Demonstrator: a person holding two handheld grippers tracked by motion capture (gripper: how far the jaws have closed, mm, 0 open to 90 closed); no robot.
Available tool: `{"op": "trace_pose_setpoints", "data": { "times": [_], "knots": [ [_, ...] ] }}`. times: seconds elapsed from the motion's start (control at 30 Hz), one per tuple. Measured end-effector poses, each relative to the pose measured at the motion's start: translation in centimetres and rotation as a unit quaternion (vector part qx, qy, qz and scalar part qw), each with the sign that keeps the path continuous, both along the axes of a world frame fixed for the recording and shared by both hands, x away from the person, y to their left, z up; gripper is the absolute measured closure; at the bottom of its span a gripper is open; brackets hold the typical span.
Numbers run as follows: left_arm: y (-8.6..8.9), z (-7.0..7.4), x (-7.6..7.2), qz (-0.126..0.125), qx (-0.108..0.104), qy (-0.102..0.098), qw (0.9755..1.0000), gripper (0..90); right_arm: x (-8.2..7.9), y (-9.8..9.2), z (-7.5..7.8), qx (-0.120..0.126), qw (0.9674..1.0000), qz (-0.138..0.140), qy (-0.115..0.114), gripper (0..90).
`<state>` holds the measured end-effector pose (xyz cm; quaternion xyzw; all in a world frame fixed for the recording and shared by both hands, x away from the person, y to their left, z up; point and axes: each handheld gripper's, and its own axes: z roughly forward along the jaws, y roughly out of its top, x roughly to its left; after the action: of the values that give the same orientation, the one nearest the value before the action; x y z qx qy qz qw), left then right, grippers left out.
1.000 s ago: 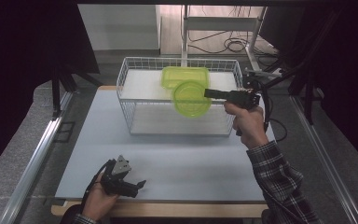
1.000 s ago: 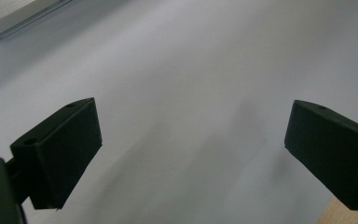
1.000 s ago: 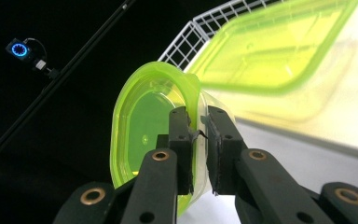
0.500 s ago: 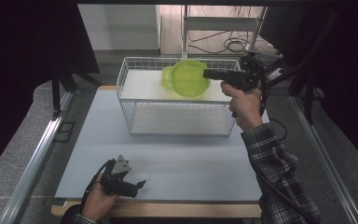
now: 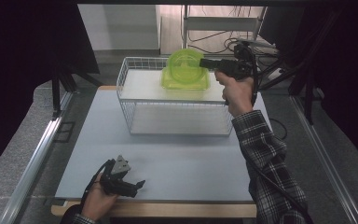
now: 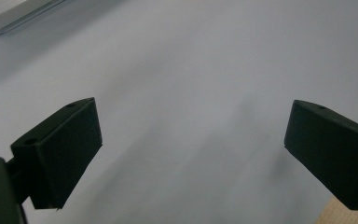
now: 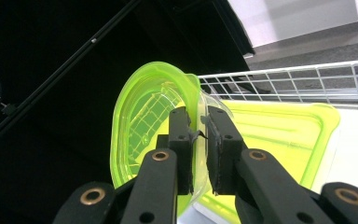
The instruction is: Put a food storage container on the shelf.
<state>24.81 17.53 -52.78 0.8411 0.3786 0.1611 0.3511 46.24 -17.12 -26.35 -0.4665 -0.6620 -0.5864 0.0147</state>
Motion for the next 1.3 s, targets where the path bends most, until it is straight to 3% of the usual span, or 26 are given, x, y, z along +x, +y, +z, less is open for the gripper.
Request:
{"op": "trace_pose_setpoints", "data": {
  "times": [0.6,0.77,0.9,1.1,1.3],
  "knots": [
    [-0.2,-0.1,-0.1,-0.005,0.008,0.004,0.9999,3.9,1.5,0.9,-0.6,-0.019,0.9994,-0.027,0.014,79.2],
    [-0.3,-0.2,-0.1,-0.006,0.011,0.005,0.9999,3.9,1.7,1.0,-0.5,-0.031,0.9986,-0.039,0.015,70.9],
    [-0.3,-0.2,-0.1,-0.007,0.012,0.006,0.9999,3.9,2.0,1.1,-0.5,-0.047,0.9976,-0.048,0.017,71.6],
    [-0.3,-0.3,-0.1,-0.008,0.015,0.007,0.9998,3.9,2.4,1.2,-0.6,-0.054,0.9971,-0.05,0.02,68.0],
    [-0.3,-0.3,-0.1,-0.007,0.016,0.006,0.9998,3.9,2.7,1.3,-0.6,-0.07,0.9963,-0.047,0.013,58.8]
  ]
}}
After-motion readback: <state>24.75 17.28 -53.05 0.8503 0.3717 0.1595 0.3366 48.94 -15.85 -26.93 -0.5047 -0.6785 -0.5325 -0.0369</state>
